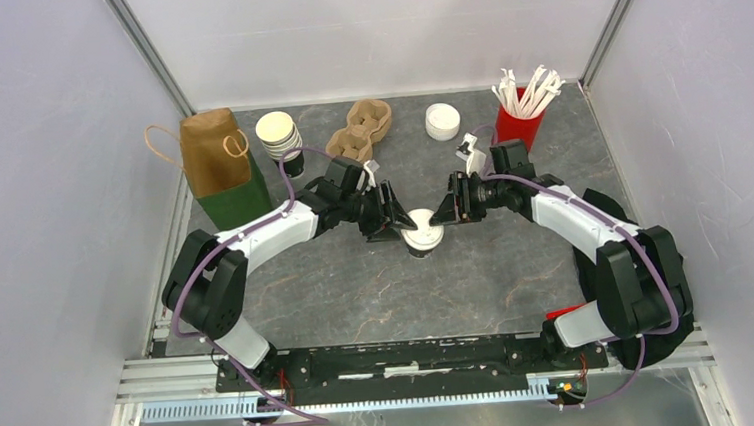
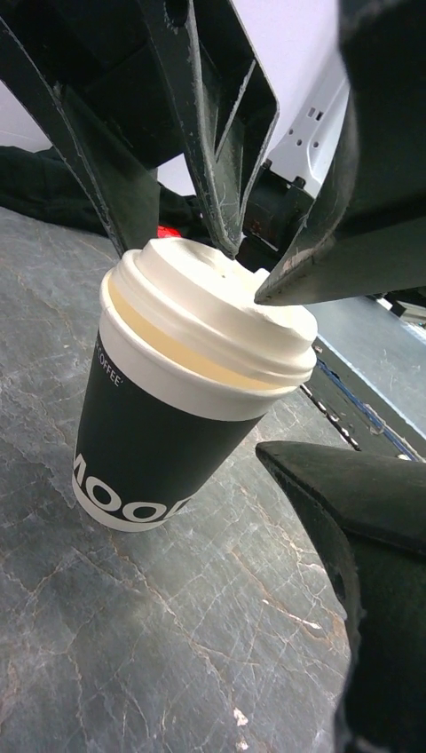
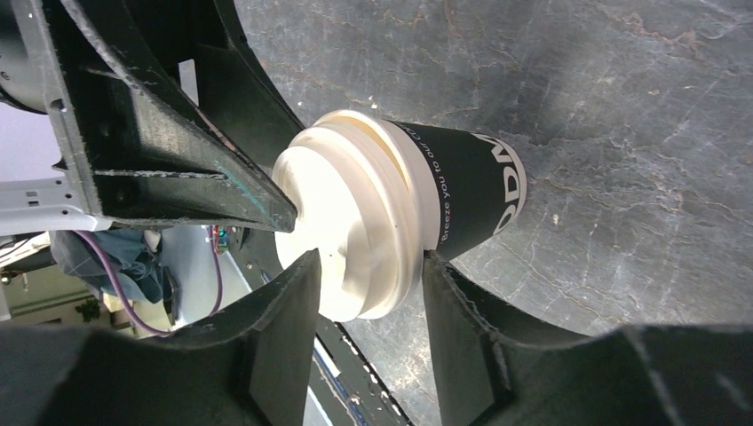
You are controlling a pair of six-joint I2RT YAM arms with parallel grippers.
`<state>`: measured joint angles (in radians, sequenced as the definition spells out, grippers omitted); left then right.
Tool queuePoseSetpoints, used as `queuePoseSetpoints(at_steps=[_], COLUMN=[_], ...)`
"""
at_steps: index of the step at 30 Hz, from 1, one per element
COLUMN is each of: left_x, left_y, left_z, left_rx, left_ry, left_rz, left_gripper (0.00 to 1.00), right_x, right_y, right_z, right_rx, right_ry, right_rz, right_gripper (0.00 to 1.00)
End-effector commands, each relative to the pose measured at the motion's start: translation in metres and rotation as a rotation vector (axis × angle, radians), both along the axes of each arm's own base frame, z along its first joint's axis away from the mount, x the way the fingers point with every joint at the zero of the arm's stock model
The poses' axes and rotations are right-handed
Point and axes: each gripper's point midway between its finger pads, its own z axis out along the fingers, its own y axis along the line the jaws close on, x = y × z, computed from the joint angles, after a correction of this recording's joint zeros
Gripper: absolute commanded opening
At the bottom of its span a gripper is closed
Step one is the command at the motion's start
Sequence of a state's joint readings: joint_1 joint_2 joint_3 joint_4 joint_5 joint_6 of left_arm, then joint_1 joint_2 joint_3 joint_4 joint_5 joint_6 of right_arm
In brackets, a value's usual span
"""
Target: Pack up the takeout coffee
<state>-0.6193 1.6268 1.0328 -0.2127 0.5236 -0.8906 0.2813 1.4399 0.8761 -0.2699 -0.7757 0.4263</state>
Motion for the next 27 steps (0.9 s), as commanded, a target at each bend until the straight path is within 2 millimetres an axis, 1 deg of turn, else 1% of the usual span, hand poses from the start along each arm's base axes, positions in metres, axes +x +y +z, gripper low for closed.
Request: queuePoseSetpoints(at_steps=[1,4,6,9,10,12,13,15,18,21,24,27], left_x=[0.009,0.011,0.013,0.017,0.018,0.019,0.018,0.019,0.021,0.025,0.028,0.031], left_y=[-0.002,-0.001,0.0,-0.001,-0.001,-0.004,-0.005,-0.007,-0.01,-0.014,-0.016,-0.018], left_z=[0.015,0.013,0.016,0.027,0.032,0.037,0.035,0.03,0.027,0.027,0.029,0.03], left_rx=[0.009,0.025,0.031,0.027,0.021,0.01,0.012,0.026,0.024,0.024,0.025,0.028], left_ry=[-0.074,-0.078,-0.095,-0.136,-0.148,-0.165,-0.161,-0.15,-0.139,-0.143,-0.152,-0.156], left_rz=[-0.007,-0.005,-0.007,-0.013,-0.018,-0.037,-0.054,-0.069,-0.083,-0.094,-0.104,-0.11], left_gripper=[0.65,0.66,0.72,0.73,0.74,0.8,0.82,0.83,0.83,0.83,0.85,0.85], right_x=[0.013,0.013,0.011,0.008,0.004,-0.008,-0.014,-0.023,-0.032,-0.034,-0.035,-0.037], right_y=[-0.003,-0.005,-0.009,-0.016,-0.018,-0.018,-0.018,-0.016,-0.007,-0.002,0.0,0.005], right_z=[0.016,0.016,0.015,0.014,0.013,0.01,0.01,0.01,0.016,0.013,0.008,0.007], right_rx=[-0.031,-0.046,-0.07,-0.105,-0.114,-0.103,-0.094,-0.074,-0.021,-0.018,-0.032,-0.032], right_ry=[-0.083,-0.089,-0.092,-0.089,-0.078,-0.044,-0.03,-0.015,0.004,0.022,0.053,0.068], right_rz=[-0.011,-0.012,-0.008,-0.007,-0.007,0.008,0.013,0.02,0.032,0.03,0.03,0.043], right_gripper=[0.57,0.62,0.66,0.71,0.73,0.75,0.76,0.77,0.77,0.76,0.7,0.64])
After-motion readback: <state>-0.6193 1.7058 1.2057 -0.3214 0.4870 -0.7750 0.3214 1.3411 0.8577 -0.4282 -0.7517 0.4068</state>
